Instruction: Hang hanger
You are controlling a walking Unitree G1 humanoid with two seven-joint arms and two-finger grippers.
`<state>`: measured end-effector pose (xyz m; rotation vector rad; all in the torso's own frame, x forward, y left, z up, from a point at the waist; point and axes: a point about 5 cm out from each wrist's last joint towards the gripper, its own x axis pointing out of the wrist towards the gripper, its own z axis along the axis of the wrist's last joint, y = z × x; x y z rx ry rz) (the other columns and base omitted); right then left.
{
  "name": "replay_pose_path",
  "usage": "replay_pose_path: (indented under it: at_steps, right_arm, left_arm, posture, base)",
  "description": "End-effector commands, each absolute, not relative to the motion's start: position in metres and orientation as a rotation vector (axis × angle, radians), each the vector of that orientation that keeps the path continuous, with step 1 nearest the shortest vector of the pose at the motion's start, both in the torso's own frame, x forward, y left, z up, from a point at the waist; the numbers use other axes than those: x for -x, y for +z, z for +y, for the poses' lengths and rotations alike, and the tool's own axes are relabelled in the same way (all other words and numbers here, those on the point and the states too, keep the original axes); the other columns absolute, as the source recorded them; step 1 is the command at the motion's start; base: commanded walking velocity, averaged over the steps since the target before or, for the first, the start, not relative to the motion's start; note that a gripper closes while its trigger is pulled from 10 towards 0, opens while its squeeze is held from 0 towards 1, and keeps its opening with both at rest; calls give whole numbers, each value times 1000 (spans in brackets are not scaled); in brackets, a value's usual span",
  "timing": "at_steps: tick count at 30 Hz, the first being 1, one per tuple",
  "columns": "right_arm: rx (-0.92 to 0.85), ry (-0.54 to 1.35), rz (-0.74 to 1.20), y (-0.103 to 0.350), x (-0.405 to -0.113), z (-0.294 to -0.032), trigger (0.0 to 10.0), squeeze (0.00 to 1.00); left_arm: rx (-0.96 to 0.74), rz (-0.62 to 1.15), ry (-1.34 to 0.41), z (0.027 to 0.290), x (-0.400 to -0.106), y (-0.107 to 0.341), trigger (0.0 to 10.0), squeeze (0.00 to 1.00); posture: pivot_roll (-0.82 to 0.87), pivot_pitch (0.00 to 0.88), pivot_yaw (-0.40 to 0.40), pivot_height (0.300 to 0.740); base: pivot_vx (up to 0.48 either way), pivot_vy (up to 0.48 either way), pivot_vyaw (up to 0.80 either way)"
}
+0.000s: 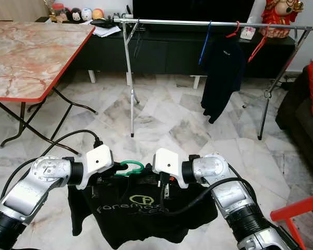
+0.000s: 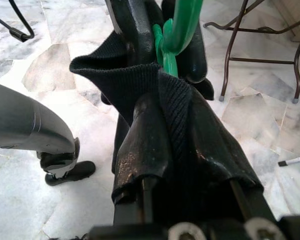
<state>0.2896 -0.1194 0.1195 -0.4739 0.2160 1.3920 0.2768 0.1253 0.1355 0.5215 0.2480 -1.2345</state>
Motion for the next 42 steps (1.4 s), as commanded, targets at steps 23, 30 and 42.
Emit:
replay_pose_path:
  at_steps: [23, 30, 42]
  right_arm:
    - [501, 1413, 180, 129, -291, -117, 10000, 0]
    - [493, 1449, 188, 128, -288, -115, 10000, 0]
    - [501, 1465, 227, 123, -285, -125, 10000, 1000]
  left_arm:
    - [-515, 255, -1277, 121, -273, 135, 0, 0]
    - [-525, 257, -1279, 122, -273, 134, 0, 0]
    - [-528, 259, -1281, 122, -273, 132, 0, 0]
  posture:
    - [-50, 0, -44, 740]
    - [-49, 0, -46, 740]
    - [-58, 0, -49, 740]
  base:
    - [0, 0, 0]
    - [0, 0, 0]
    - [0, 0, 0]
